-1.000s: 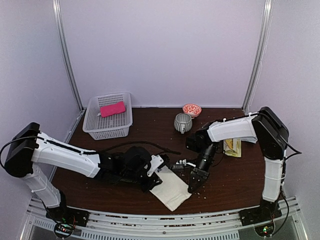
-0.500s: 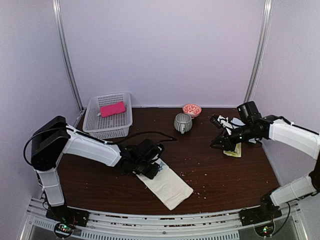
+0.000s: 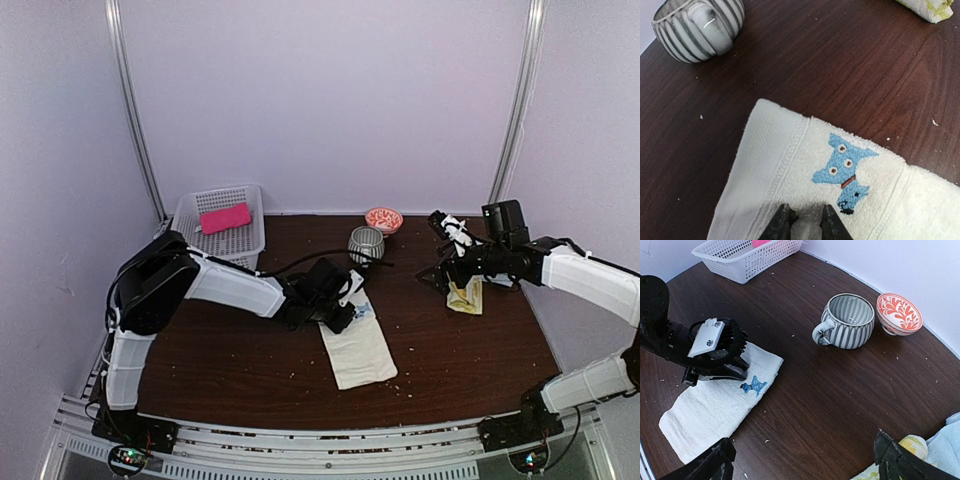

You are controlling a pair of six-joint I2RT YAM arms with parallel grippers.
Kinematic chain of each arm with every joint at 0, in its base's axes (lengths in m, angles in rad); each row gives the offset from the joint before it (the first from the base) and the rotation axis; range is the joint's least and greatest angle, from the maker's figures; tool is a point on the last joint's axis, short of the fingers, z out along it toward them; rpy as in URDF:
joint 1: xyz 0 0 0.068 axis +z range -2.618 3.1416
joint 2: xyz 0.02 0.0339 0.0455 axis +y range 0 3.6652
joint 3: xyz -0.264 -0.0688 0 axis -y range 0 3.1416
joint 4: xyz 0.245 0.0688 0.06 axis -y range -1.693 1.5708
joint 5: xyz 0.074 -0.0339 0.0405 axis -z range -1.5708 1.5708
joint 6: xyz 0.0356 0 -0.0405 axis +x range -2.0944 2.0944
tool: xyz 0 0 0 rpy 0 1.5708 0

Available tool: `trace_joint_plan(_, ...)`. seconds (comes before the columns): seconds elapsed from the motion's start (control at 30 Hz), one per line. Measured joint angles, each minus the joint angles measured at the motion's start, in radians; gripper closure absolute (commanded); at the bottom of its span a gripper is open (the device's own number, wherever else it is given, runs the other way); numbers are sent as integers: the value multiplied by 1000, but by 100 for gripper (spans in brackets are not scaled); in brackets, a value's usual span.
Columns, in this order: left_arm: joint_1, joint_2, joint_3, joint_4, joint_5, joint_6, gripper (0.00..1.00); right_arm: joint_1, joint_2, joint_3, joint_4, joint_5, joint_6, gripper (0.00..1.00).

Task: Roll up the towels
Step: Adjust the towel at the center of the board, then roll the towel at the center of the board.

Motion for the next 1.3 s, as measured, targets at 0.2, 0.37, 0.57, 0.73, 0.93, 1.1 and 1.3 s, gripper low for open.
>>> trace_joint_plan(0.2, -3, -158, -186, 76, 45, 70, 59, -1, -6, -13, 23, 3, -6, 9)
trace_joint_plan(0.37, -63, -435, -380, 162, 94, 175, 55, -1, 39, 0, 12, -8, -29, 15)
trace_joint_plan(0.57, -200, -505, -385, 158, 201, 264, 59, -1, 80, 14, -21, -50, -62, 24)
trace_joint_plan(0.73, -257, -437, -386, 90, 266, 307, 44, -1, 85, 27, -41, -108, -97, 27)
trace_joint_plan(0.93, -269, -390, -433, 129, 259, 322, 49, -1, 90, 27, -64, -139, -118, 27)
trace_joint_plan(1.1, -269, -307, -419, 153, 254, 344, 58, -1, 92, 27, -66, -140, -132, 27)
trace_joint_plan(1.3, -269, -239, -391, 161, 253, 349, 62, -1, 128, 39, -80, -140, -138, 28)
